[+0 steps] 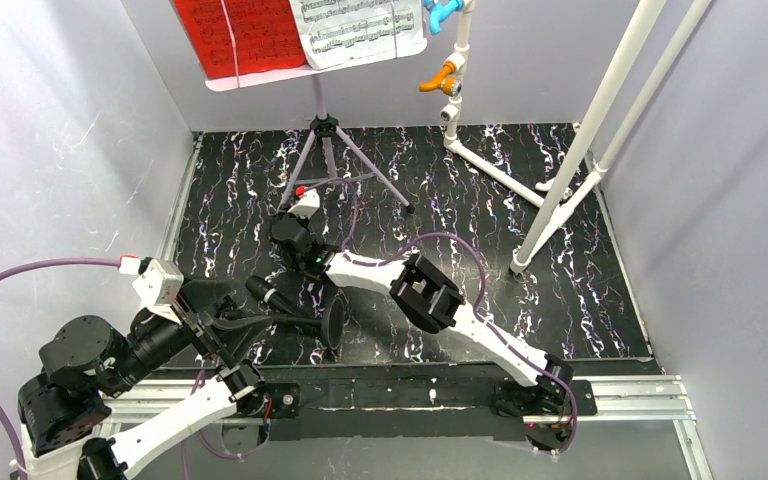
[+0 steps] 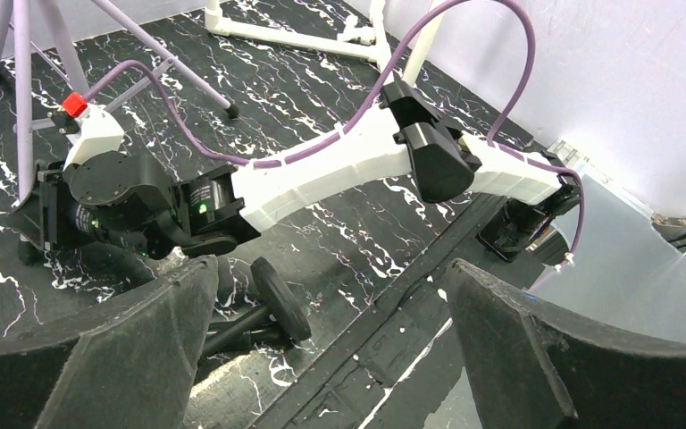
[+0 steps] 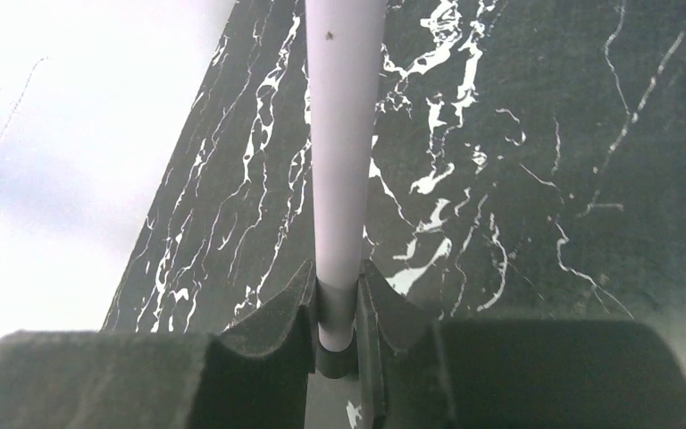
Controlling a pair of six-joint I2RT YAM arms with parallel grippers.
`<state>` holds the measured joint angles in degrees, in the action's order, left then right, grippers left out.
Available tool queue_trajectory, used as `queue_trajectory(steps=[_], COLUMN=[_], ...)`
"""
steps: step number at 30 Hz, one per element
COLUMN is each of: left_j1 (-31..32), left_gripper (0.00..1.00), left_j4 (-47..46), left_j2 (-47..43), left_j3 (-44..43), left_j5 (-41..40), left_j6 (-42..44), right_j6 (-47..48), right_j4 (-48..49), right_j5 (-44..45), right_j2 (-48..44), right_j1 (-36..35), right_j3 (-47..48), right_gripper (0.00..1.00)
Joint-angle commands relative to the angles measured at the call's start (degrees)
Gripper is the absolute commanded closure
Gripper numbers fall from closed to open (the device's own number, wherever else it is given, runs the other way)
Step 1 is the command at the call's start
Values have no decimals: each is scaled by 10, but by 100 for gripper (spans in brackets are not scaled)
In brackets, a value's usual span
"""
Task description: Set up the instrument practice props
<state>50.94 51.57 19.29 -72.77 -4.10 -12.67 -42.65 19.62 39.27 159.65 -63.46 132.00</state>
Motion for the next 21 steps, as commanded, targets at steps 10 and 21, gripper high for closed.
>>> queue_trajectory(steps=[10, 21], left_j1=[-1, -1], left_gripper=[2, 0], left_j4=[-1, -12], left_j2=[23, 31], left_j3=[5, 11], left_j5=[-4, -22], left_j6=[1, -5], right_j6=[119, 240], right_j4=[34, -59], right_j5=[-77, -169], right_j2=[-28, -237], right_j1=[8, 14], right_j3=[-62, -245], right_gripper=[27, 3])
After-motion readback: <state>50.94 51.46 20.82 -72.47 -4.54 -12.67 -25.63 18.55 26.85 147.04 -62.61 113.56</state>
